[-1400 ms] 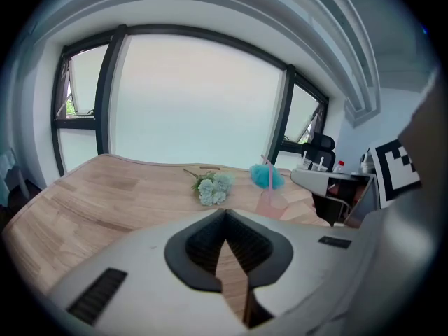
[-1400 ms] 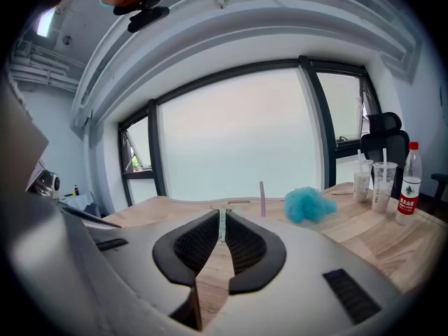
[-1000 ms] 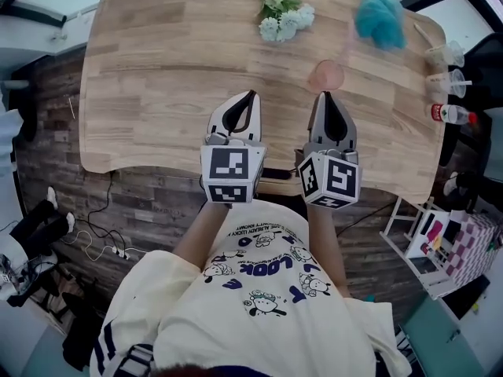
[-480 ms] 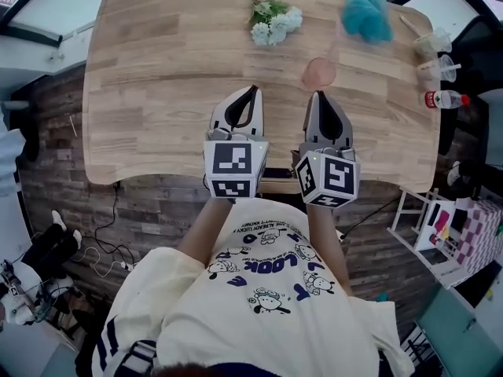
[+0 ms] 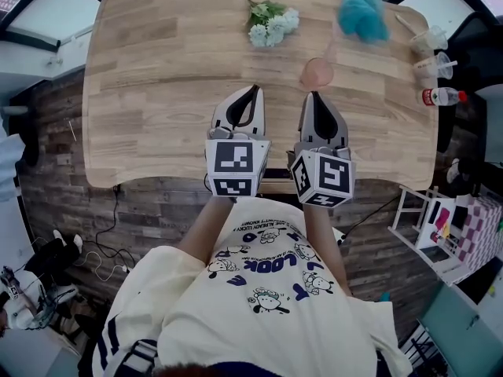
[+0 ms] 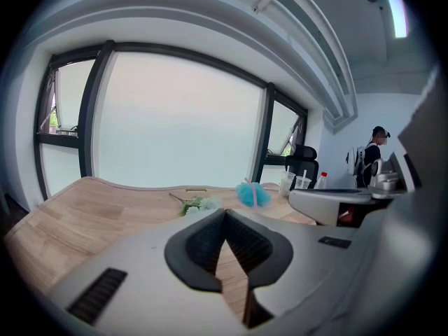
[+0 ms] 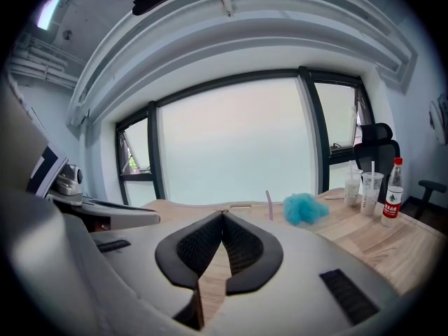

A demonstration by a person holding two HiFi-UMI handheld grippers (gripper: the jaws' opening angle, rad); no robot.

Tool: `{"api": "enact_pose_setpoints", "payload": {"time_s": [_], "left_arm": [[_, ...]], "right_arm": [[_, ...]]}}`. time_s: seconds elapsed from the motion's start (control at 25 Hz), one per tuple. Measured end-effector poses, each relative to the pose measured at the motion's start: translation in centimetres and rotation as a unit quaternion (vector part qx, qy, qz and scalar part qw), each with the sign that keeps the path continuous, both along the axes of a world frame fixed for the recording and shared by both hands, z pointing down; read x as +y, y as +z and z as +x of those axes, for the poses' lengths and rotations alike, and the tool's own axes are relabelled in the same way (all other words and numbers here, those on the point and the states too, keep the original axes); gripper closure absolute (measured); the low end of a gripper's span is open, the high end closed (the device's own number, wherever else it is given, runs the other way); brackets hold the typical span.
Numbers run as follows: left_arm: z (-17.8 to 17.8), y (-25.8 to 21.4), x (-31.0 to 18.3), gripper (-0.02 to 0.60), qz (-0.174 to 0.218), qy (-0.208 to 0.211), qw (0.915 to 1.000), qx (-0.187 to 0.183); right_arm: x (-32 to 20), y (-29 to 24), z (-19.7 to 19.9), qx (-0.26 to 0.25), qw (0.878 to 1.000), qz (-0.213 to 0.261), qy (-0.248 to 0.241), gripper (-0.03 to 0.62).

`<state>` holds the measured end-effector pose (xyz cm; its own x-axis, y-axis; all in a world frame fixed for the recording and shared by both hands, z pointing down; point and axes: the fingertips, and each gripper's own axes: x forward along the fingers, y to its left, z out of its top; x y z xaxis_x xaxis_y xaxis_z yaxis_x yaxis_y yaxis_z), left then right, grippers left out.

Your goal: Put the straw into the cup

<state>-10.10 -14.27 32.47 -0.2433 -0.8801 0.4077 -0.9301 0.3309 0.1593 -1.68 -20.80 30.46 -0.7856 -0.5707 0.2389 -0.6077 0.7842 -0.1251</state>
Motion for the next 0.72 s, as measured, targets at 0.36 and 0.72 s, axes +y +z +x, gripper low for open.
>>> {"api": "enact_pose_setpoints", "payload": {"time_s": [0.36, 0.72], "left_arm": [[0.42, 0.33, -0.45, 0.554, 0.000, 0.005, 1.0000, 0.002], [0.78, -0.12, -0.58, 0.554, -0.001, 0.010, 0.9999, -0.009]], "right_arm": [[0.11, 0.25, -0.19, 0.000, 1.000, -0.004, 0.000, 0.599], [0.16, -0.13, 0.05, -0.005, 1.000, -0.006, 0.000, 0.599]]}}
